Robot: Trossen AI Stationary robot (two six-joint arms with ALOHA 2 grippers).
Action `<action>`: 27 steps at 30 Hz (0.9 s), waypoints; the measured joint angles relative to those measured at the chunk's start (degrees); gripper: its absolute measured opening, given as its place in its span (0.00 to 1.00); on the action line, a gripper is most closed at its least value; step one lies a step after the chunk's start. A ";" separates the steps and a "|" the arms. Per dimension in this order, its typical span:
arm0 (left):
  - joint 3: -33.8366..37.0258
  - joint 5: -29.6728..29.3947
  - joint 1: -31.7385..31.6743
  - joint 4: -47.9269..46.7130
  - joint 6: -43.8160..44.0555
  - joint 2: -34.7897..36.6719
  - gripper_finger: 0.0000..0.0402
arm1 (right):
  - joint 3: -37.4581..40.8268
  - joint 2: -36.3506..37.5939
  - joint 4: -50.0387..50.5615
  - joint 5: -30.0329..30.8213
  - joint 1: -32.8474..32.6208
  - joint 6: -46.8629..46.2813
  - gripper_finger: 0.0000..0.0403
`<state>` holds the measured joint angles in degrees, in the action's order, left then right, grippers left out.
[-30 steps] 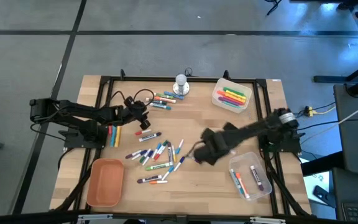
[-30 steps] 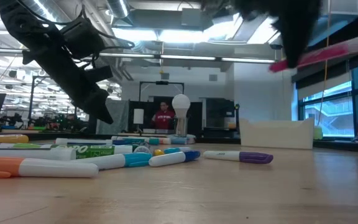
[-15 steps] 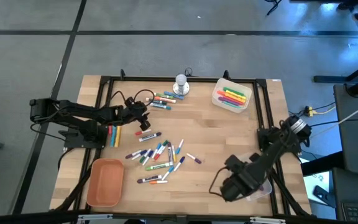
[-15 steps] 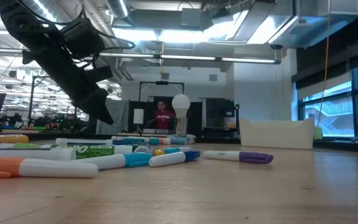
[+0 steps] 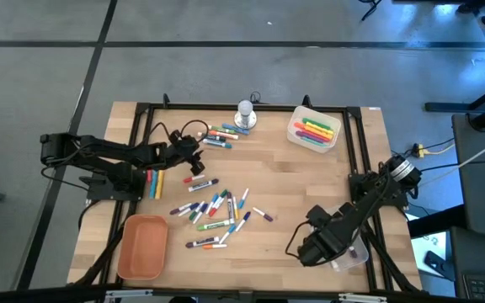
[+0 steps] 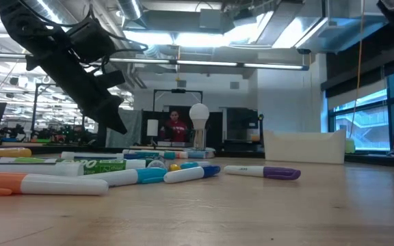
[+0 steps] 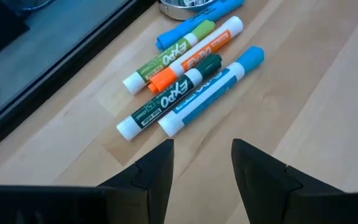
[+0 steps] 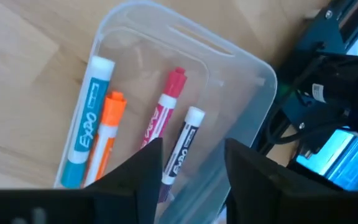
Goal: Pick & Place Markers
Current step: Put the medium blue marker pen into the transparent bin
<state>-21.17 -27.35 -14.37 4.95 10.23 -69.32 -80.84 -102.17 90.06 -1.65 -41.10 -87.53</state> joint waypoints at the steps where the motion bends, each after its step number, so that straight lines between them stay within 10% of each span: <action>1: 0.00 0.00 0.00 0.00 -0.30 0.02 0.39 | -0.23 0.00 0.00 0.13 0.00 0.54 0.43; 8: 0.00 5.55 0.00 0.00 -2.05 0.01 0.39 | -4.90 0.00 -2.63 7.76 -0.02 1.04 0.44; 18: 0.00 28.96 0.52 -0.34 -4.95 0.02 0.39 | -8.61 0.04 -14.09 17.17 0.00 10.80 0.44; 27: 0.00 27.29 7.48 1.67 -5.01 0.01 0.42 | -8.61 0.04 -13.92 18.67 1.73 14.43 0.44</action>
<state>-21.17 -0.06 -6.89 6.62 5.21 -69.31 -89.45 -102.13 76.14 17.02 -39.38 -73.10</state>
